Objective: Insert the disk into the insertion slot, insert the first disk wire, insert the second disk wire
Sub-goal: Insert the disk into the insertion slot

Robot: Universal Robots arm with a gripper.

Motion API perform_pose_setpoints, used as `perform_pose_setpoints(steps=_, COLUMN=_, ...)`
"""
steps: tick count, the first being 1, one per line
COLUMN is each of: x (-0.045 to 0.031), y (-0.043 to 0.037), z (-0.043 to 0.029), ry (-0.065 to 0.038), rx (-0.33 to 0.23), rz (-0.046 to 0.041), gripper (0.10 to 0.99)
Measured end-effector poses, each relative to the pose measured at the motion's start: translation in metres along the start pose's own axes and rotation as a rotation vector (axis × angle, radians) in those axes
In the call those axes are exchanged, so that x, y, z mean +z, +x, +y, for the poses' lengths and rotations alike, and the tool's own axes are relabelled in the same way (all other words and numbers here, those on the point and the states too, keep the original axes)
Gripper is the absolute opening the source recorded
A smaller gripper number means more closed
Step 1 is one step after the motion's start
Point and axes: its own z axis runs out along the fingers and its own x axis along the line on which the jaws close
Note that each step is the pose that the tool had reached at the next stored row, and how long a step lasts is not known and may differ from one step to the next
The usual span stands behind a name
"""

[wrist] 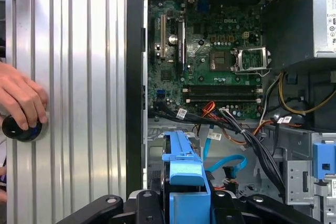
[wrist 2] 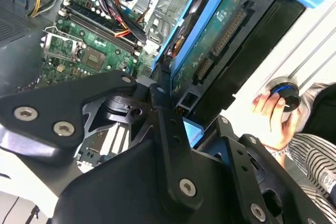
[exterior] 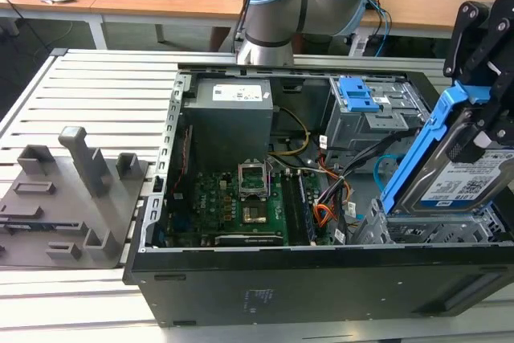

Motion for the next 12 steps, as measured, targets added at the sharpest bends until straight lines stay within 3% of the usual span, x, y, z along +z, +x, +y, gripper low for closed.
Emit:
perform_pose_setpoints(steps=9, x=0.0, y=-0.0156, z=-0.0015, ry=0.0, rx=0.0, rz=0.003, gripper=0.365)
perform_pose_setpoints(steps=12, x=0.0012, y=-0.0165, z=-0.005, ry=0.0, rx=0.0, rz=0.0038, gripper=0.365)
